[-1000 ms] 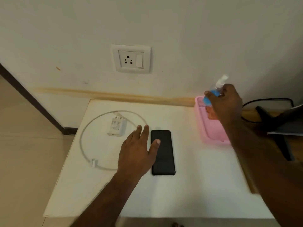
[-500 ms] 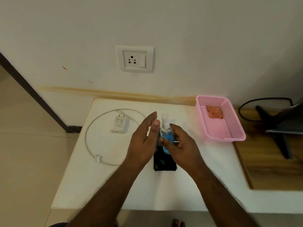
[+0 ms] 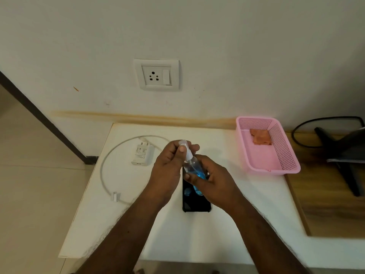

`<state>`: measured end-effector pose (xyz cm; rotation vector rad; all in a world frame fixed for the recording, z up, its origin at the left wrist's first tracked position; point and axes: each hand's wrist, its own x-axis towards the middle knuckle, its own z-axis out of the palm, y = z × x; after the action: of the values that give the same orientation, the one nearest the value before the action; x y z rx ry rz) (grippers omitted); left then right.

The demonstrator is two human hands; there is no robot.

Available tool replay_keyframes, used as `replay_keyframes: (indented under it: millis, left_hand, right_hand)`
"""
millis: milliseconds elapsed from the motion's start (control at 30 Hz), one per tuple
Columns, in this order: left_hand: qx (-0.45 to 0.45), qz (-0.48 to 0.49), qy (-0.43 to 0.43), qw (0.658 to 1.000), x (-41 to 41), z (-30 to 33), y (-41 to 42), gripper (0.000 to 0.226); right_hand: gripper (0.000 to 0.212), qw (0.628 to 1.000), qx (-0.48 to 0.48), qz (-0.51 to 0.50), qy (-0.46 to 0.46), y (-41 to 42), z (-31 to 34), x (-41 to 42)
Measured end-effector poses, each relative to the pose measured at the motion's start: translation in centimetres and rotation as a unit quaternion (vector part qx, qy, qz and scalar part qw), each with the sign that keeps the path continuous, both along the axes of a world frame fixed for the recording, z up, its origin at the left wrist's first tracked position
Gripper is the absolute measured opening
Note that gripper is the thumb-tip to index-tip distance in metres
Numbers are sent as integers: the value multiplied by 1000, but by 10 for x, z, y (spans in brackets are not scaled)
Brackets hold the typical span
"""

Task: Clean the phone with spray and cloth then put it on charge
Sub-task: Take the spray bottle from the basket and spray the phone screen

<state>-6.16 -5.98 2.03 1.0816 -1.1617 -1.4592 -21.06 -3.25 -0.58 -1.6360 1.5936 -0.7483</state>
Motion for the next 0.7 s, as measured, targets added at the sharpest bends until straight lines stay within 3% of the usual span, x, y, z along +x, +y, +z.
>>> replay_keyframes:
  millis: [100,200,300,433,700]
  left_hand:
    - [-2,58,26,998,-4,6,-4,25]
    - [5,87,38,995,-4,10,-8,38]
    - [10,99,-1,995,-7,2,-6,39]
    - [68,62,-1,996,-12,-9,-1,36]
    - [147,48,25,988,-13,-6,9,33]
  right_hand:
    - [57,999,-7,-20,47,1,-2,-3]
    - [63,999,-12,-49,16,1,0,-5]
    - [53,995,-35,-88,-44,-2,3,-6]
    - [57,983,-20,-92,-160,-3,11,-6]
    - [38,985,-115,-62,-114,1,24,12]
